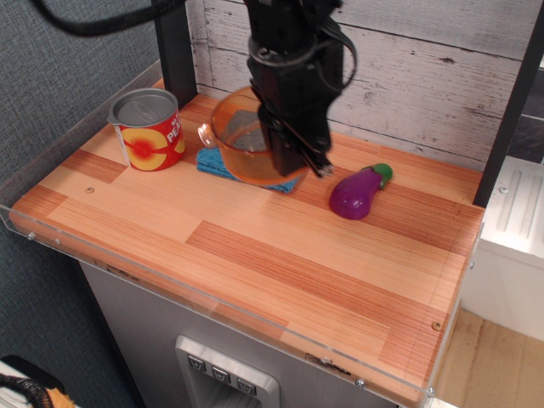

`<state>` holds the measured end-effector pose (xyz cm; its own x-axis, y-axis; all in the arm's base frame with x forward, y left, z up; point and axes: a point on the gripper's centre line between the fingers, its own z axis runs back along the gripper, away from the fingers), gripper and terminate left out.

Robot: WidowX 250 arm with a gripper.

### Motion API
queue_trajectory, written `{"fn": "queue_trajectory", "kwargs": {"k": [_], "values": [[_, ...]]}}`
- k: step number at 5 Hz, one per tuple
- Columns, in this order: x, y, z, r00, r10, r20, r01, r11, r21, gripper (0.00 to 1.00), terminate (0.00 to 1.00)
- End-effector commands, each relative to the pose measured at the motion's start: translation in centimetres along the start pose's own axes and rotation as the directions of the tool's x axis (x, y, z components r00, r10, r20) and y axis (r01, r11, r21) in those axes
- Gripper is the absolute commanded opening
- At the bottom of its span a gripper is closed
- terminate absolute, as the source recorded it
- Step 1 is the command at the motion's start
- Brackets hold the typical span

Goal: Move the bowl to the near edge of the table.

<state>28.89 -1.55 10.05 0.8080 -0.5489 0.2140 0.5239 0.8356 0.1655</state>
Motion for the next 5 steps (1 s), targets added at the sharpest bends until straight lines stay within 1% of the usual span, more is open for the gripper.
{"fn": "queue_trajectory", "kwargs": {"k": [1, 2, 3, 4, 5], "values": [[1.7, -4.5, 0.3, 0.999, -0.054, 0.004, 0.054, 0.998, -0.022, 0.00, 0.00], [1.8, -6.1, -0.3, 1.000, -0.013, -0.003, 0.013, 0.999, -0.041, 0.00, 0.00], [1.6, -8.1, -0.8, 0.999, -0.035, -0.011, 0.034, 0.997, -0.075, 0.00, 0.00], [1.6, -10.0, -1.6, 0.996, -0.086, -0.026, 0.083, 0.993, -0.086, 0.00, 0.00], [1.2, -11.6, -2.6, 0.994, -0.106, -0.039, 0.101, 0.987, -0.122, 0.00, 0.00]]}}
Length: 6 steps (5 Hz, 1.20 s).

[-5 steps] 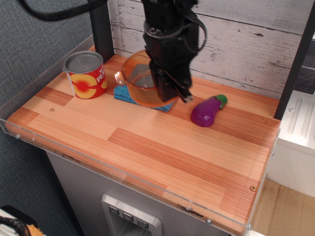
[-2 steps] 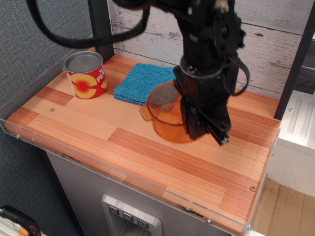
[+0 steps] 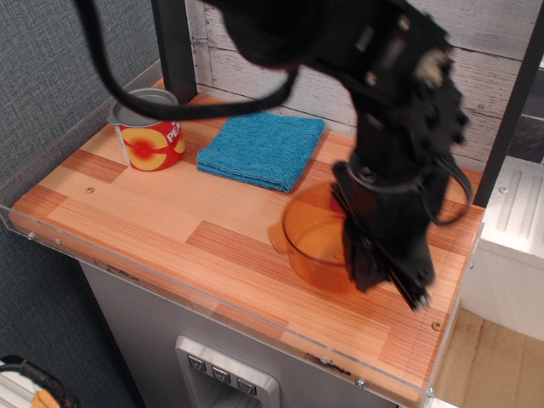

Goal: Move the bowl to the near edge of the table.

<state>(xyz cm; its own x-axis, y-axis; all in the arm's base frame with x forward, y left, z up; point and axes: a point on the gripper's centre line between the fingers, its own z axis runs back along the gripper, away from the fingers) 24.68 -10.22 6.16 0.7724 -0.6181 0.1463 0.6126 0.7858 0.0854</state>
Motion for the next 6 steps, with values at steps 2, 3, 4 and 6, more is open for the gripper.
{"fn": "queue_trajectory", "kwargs": {"k": [2, 3, 4, 6], "values": [[1.0, -3.0, -2.0, 0.999, -0.034, 0.022, 0.036, 0.997, -0.065, 0.00, 0.00], [1.2, -3.6, -2.9, 0.998, -0.063, 0.005, 0.064, 0.994, -0.088, 0.00, 0.00], [1.1, -3.7, -3.1, 0.997, -0.074, 0.010, 0.074, 0.992, -0.106, 0.00, 0.00], [0.9, -3.5, -1.9, 0.998, -0.061, 0.034, 0.064, 0.991, -0.121, 1.00, 0.00]]}}
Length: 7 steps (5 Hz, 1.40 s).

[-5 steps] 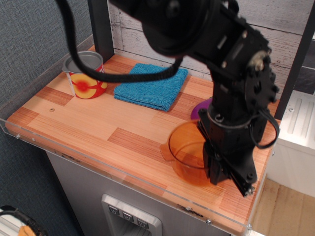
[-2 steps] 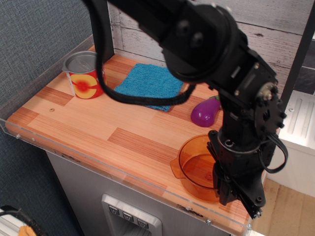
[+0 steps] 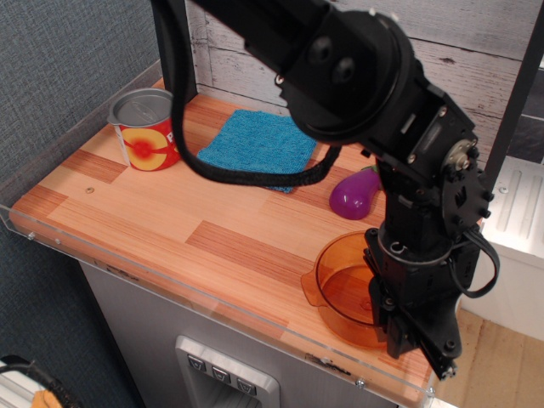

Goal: Move the bowl to the near edge of the table.

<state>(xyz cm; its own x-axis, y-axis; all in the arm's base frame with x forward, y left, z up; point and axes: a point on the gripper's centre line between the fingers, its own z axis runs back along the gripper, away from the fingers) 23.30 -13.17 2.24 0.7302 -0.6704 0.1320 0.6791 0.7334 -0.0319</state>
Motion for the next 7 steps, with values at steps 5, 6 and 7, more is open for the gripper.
{"fn": "queue_trajectory", "kwargs": {"k": [5, 6, 7], "values": [[0.8, 6.9, 11.1, 0.944, 0.282, 0.171, -0.310, 0.936, 0.169, 1.00, 0.00], [1.7, 9.5, 12.1, 0.914, 0.350, 0.207, -0.390, 0.897, 0.208, 1.00, 0.00], [2.8, 11.9, 12.3, 0.886, 0.393, 0.247, -0.444, 0.872, 0.205, 1.00, 0.00]]}}
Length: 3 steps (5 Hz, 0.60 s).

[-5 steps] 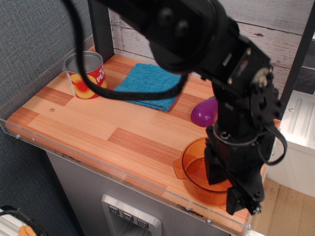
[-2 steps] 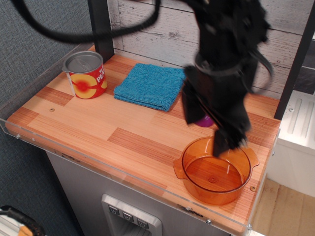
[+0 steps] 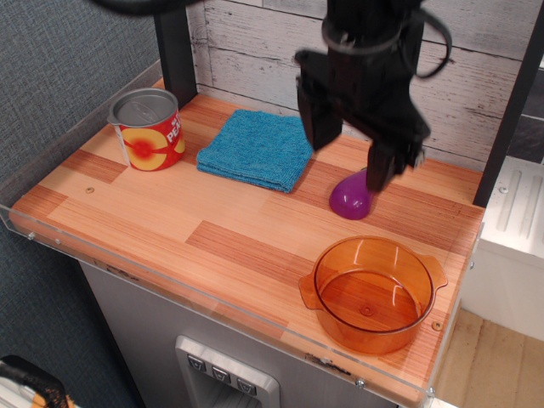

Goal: Move the bowl to the near edge of the table.

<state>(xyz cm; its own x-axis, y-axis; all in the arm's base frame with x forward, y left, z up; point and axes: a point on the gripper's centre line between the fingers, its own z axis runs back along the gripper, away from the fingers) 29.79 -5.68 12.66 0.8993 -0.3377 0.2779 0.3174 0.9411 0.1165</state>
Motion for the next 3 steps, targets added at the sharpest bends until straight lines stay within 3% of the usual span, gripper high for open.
{"fn": "queue_trajectory", "kwargs": {"k": [1, 3], "values": [[4.4, 3.2, -0.1, 0.983, 0.146, 0.108, -0.148, 0.989, 0.009, 1.00, 0.00], [7.3, 3.7, -2.5, 0.957, 0.257, 0.136, -0.249, 0.966, -0.074, 1.00, 0.00]]}}
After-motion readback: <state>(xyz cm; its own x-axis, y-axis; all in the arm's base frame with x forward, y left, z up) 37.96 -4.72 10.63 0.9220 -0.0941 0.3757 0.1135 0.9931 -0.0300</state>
